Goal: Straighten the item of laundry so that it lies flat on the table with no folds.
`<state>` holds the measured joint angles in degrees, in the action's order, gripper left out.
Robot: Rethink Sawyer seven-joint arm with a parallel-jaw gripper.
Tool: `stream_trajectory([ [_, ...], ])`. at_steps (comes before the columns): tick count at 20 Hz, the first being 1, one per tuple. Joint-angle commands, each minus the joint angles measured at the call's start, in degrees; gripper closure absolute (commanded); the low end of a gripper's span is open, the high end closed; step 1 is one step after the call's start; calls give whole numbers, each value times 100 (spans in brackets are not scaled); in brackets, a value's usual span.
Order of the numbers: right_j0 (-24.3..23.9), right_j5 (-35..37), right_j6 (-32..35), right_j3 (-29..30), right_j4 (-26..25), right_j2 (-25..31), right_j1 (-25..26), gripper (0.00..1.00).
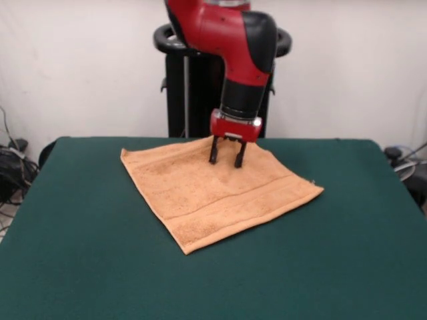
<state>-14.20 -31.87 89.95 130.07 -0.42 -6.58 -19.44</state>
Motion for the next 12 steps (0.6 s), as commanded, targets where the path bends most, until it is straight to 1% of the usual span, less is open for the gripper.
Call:
stream_trajectory([
  [1, -120, 254, 1402, -797, 327, 602, -72, 0],
  [3, -96, 621, 1360, -676, 440, 663, -477, 0],
  [4, -133, 744, 1357, -676, 457, 725, -588, 0],
  [6, -240, 873, 1357, -739, 401, 862, -650, 0],
  [8, -273, 780, 1372, -838, 352, 901, -541, 0],
  [11, -342, 485, 1426, -1009, 213, 956, -216, 0],
  [12, -338, 444, 1428, -1001, 194, 958, -192, 0],
])
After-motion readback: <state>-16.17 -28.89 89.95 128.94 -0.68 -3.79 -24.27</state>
